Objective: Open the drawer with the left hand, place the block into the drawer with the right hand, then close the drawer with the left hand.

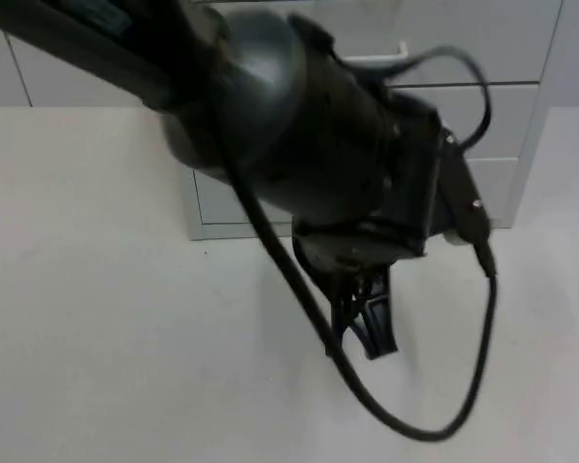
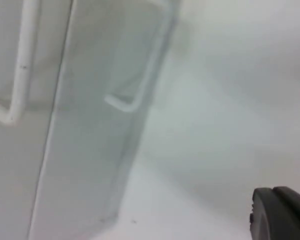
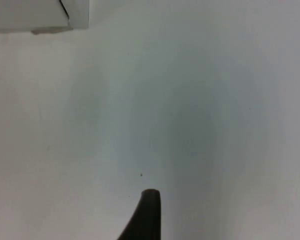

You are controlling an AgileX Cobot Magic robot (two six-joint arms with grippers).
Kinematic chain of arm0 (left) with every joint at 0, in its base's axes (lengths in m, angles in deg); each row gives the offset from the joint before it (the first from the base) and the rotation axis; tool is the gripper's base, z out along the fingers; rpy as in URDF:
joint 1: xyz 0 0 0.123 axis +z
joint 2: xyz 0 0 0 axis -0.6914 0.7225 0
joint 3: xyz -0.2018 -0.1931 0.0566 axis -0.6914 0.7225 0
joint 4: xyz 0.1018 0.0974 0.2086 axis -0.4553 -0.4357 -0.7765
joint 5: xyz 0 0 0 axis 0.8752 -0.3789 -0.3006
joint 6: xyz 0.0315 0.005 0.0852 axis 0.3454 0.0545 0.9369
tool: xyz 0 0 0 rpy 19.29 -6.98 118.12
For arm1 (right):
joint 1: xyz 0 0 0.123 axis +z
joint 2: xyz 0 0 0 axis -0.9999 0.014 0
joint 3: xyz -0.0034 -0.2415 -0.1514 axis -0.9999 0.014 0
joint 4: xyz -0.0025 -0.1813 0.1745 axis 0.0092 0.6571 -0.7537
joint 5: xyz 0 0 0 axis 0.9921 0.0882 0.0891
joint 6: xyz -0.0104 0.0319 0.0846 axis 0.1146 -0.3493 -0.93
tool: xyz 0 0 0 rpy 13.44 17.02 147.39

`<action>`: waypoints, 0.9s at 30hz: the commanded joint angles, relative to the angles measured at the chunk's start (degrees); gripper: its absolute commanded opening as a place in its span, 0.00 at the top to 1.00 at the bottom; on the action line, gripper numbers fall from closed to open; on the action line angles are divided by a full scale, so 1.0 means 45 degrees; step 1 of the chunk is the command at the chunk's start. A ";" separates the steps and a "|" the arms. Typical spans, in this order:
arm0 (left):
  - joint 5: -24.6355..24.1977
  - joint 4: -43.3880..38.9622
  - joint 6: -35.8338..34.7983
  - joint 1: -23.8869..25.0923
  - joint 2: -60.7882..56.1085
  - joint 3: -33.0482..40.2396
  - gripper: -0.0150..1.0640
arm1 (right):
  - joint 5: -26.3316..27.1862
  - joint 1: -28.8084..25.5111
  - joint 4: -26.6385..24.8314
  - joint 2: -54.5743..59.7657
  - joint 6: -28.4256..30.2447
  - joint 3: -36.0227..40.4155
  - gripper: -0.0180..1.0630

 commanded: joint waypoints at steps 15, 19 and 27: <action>0.0219 0.6710 0.4151 0.1441 -0.3327 0.2137 0.99 | 0.0004 -0.0048 -0.0266 -0.0086 0.0094 0.0022 0.24; 0.0396 0.7428 0.4151 0.2457 -0.4302 0.2923 0.99 | 0.0004 -0.0048 -0.0299 -0.0086 0.0094 0.0022 0.24; 0.0495 0.9021 0.4151 0.6784 -0.8001 0.4896 0.99 | 0.0004 -0.0048 -0.0401 -0.0086 0.0094 0.0022 0.24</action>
